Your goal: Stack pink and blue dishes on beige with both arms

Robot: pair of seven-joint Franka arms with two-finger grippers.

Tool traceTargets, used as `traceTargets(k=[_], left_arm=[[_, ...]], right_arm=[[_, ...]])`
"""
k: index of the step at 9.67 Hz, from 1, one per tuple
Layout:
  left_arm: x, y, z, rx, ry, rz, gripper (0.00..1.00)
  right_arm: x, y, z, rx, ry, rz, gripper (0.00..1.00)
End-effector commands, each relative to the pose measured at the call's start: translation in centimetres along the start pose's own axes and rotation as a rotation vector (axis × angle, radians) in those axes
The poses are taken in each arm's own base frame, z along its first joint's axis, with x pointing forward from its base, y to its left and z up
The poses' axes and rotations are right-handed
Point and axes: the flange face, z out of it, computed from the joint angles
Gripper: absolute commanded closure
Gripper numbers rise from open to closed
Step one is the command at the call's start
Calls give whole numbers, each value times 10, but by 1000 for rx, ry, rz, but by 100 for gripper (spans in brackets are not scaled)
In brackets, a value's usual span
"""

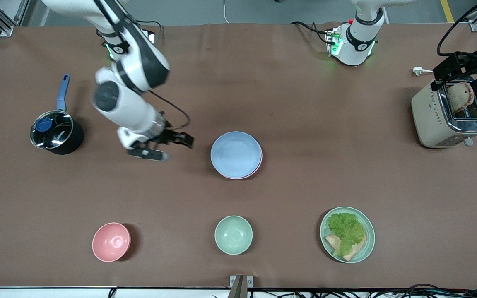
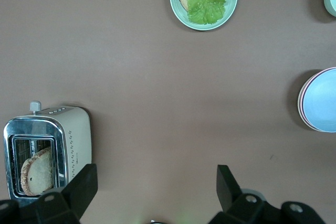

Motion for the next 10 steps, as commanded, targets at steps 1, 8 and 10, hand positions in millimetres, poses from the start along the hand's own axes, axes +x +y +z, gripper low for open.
traceTargets(k=[1,8,10], left_arm=[[-3,-3,17,-10,-45,15,0],[-4,-4,13,-9,-38,13,0],[0,-3,15,-10,-33,15,0]], right_arm=[[24,65,-118,-65,107,75,0],[49,212,-294,-171,117,16,0],[47,224,-293,-141,69,29,0]])
